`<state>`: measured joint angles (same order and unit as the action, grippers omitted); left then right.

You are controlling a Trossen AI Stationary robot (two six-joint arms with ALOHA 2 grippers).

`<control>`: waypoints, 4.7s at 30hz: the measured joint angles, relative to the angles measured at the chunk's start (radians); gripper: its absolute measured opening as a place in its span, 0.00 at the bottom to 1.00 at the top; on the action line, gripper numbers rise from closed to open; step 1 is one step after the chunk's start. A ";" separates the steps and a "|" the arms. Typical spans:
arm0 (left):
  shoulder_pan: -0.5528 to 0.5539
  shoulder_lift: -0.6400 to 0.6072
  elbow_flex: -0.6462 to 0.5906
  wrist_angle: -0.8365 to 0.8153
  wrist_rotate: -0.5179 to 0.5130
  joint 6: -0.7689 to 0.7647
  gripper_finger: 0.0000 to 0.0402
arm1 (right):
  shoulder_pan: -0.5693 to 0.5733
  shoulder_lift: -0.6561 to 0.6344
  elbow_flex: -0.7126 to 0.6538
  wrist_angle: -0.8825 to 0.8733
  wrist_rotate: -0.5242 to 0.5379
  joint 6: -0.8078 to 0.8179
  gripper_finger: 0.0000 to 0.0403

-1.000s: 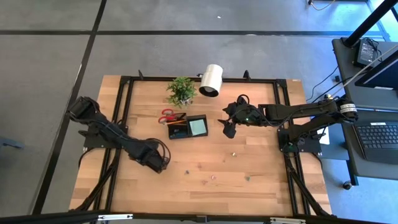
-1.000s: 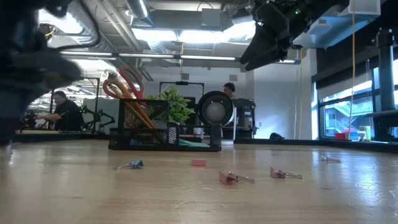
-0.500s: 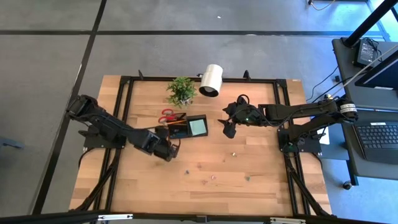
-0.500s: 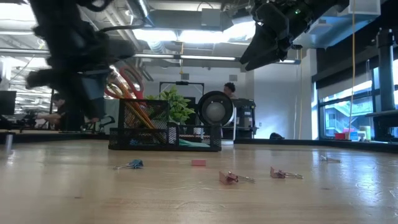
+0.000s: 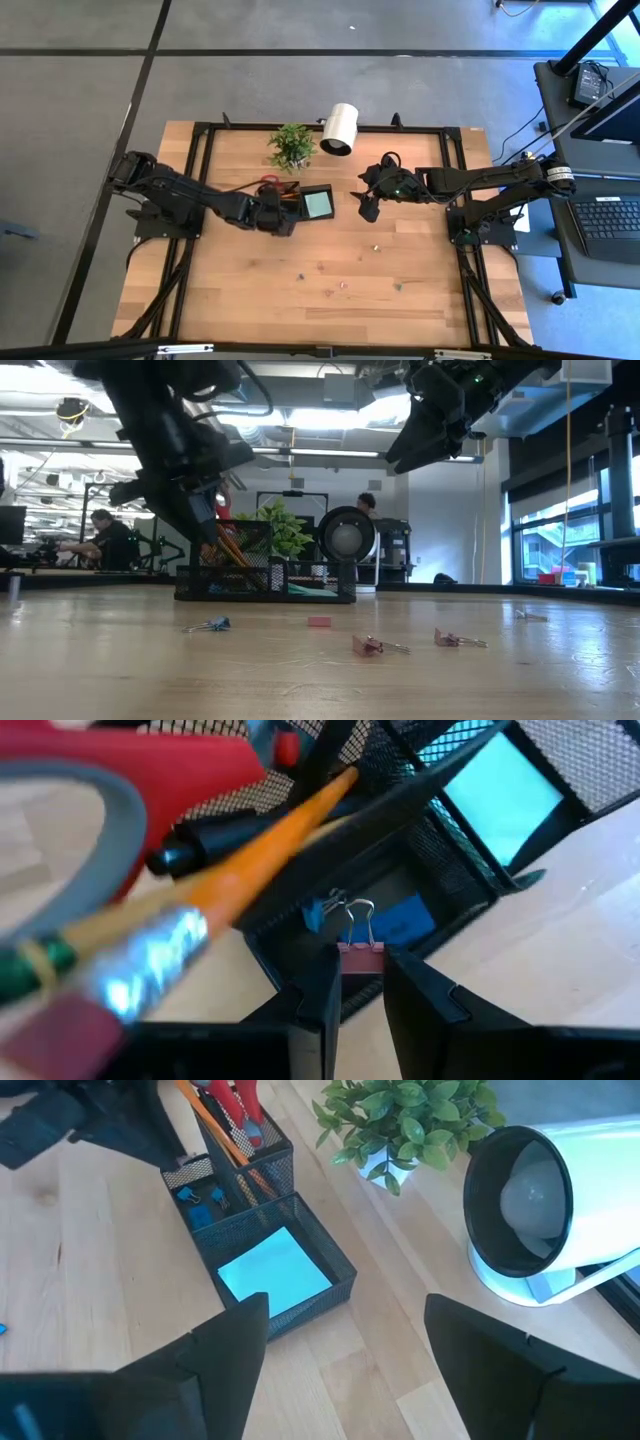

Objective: Pick and place office supplies into organizer
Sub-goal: Put the pink binder clip into the black desk organizer, then put the blue binder clip into the black desk organizer

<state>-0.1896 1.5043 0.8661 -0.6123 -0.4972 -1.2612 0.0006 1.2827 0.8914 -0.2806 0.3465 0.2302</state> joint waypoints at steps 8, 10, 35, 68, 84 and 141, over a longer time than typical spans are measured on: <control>0.044 0.000 0.000 0.011 0.051 0.056 0.22 | 0.000 0.000 0.000 0.000 0.000 0.000 0.68; 0.051 0.000 0.000 0.010 0.045 0.056 0.24 | 0.000 0.000 0.000 0.000 0.000 0.000 0.68; -0.034 -0.027 0.001 0.300 0.475 0.472 0.32 | 0.000 0.000 0.000 0.000 0.000 0.000 0.68; -0.251 -0.103 0.000 0.743 0.640 0.524 0.45 | 0.000 0.000 0.000 0.001 0.000 0.004 0.68; -0.283 0.017 0.286 0.107 0.354 0.760 0.45 | 0.000 0.000 0.000 0.000 0.000 0.000 0.68; -0.218 0.672 0.891 -0.439 0.427 0.304 0.41 | 0.000 0.000 0.000 -0.003 0.000 0.053 0.68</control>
<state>-0.4076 2.1765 1.7569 -1.0510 -0.0700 -0.9577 0.0006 1.2827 0.8913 -0.2832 0.3462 0.2833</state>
